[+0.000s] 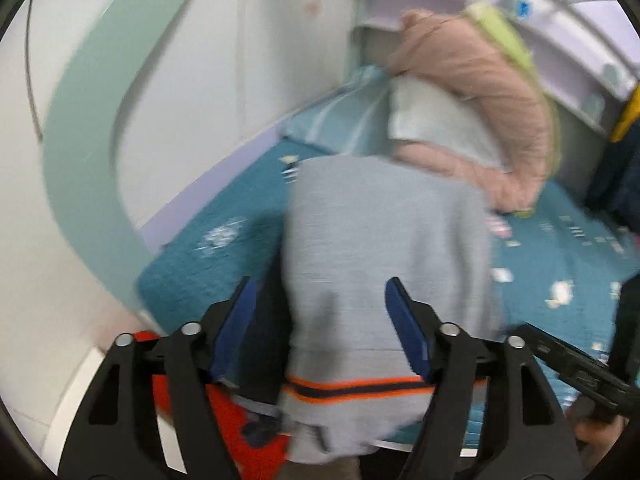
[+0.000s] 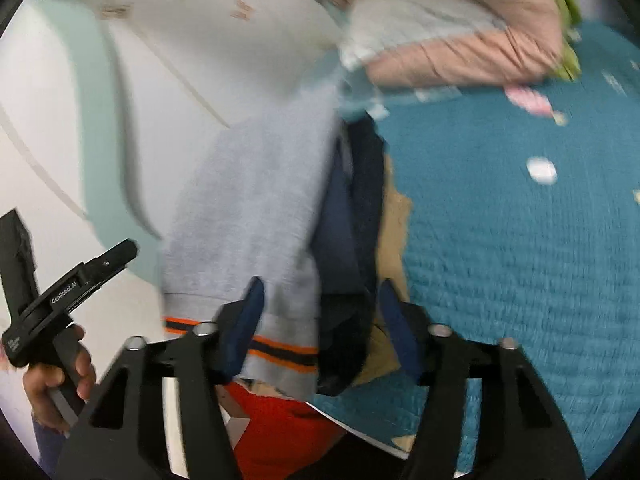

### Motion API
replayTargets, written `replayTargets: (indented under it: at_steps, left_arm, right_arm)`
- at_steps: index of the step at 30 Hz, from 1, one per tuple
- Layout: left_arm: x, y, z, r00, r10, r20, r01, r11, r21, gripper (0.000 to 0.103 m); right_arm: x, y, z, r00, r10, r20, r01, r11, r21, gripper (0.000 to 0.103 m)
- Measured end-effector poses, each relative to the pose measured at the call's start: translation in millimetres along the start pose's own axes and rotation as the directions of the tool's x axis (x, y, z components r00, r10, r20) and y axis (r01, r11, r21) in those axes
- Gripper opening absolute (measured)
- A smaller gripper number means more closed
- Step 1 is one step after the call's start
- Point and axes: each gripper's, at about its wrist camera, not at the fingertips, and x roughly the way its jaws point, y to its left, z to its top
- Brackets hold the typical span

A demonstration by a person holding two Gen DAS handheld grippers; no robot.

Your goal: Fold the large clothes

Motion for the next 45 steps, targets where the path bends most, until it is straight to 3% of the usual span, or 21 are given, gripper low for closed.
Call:
replayTargets:
  at_steps: [3,6,9,10,11,17,20,22,24,28,31,34,36,41,45]
  left_arm:
    - [-0.2,-20.8,-10.0,0.994,-0.101,-0.032,0.102,0.995,0.022,0.072]
    - [28.5,-32.7,-26.1,0.991,-0.055,-0.118,0.063,0.996,0.063,0.072]
    - [58.8,-21.6,-39.2,0.985,-0.015,-0.173,0.019,1.000,0.021,0.072]
    - [69.2,-16.4,-40.9,0.980,-0.015,-0.200,0.013,1.000,-0.009,0.072]
    - [73.5,-13.8,-42.1,0.977,-0.020,-0.212,0.013,0.999,-0.033,0.072]
    - [77.8,-21.8,-36.9,0.975,0.000,-0.220,-0.002,1.000,-0.010,0.072]
    - [62.9,-26.9,-35.3,0.981,0.000,-0.196,-0.006,1.000,-0.030,0.072]
    - [46.0,-31.4,-34.5,0.986,0.040,-0.159,-0.044,0.999,-0.021,0.084]
    - [24.4,-38.1,-33.7,0.991,0.075,-0.107,-0.076,0.997,-0.009,0.087]
    - [-19.5,-53.2,-35.1,0.990,0.124,-0.061,-0.125,0.992,-0.006,0.092]
    - [-57.7,-68.4,-41.3,0.984,0.178,-0.023,-0.179,0.983,-0.029,0.094]
    - [-98.1,-89.7,-50.9,0.989,0.147,0.010,-0.146,0.988,-0.059,0.095]
    - [-123.2,-103.0,-57.5,0.989,0.142,0.040,-0.139,0.988,-0.070,0.095]
    - [-180.9,-144.9,-65.8,0.989,0.094,0.110,-0.089,0.994,-0.058,0.098]
    - [-222.8,-180.4,-73.1,0.985,0.067,0.159,-0.067,0.998,-0.005,0.098]
  right_arm:
    - [-2.7,13.7,-3.5,0.997,0.080,-0.021,-0.081,0.995,-0.056,0.017]
    - [21.6,22.2,0.0,0.986,0.127,-0.112,-0.136,0.987,-0.079,0.015]
    - [55.5,10.7,-4.4,0.981,-0.007,-0.192,-0.010,0.996,-0.088,0.011]
    - [62.7,3.5,-5.8,0.978,-0.014,-0.208,0.001,0.998,-0.063,0.002]
    - [67.6,-1.4,-6.2,0.975,-0.012,-0.221,0.002,0.999,-0.044,0.000]
    - [72.9,-2.2,-3.3,0.971,-0.016,-0.239,0.009,0.999,-0.032,0.000]
    - [48.5,6.9,-1.2,0.976,0.016,-0.216,-0.024,0.999,-0.033,0.007]
    - [32.4,10.9,-1.6,0.980,0.005,-0.200,-0.017,0.998,-0.055,0.011]
    - [14.5,15.8,-4.5,0.981,-0.008,-0.192,-0.007,0.997,-0.077,0.017]
    - [-28.4,29.0,-10.0,0.975,-0.129,-0.180,0.099,0.981,-0.169,0.058]
    - [-66.3,28.4,-13.3,0.970,-0.189,-0.150,0.159,0.968,-0.193,0.069]
    - [-115.3,27.0,-18.8,0.966,-0.243,-0.090,0.222,0.955,-0.197,0.074]
    - [-142.7,28.5,-21.5,0.957,-0.284,-0.052,0.267,0.939,-0.218,0.086]
    - [-222.1,41.0,-34.0,0.945,-0.320,0.067,0.326,0.908,-0.262,0.091]
    - [-276.8,49.5,-44.1,0.944,-0.288,0.160,0.321,0.912,-0.255,0.093]
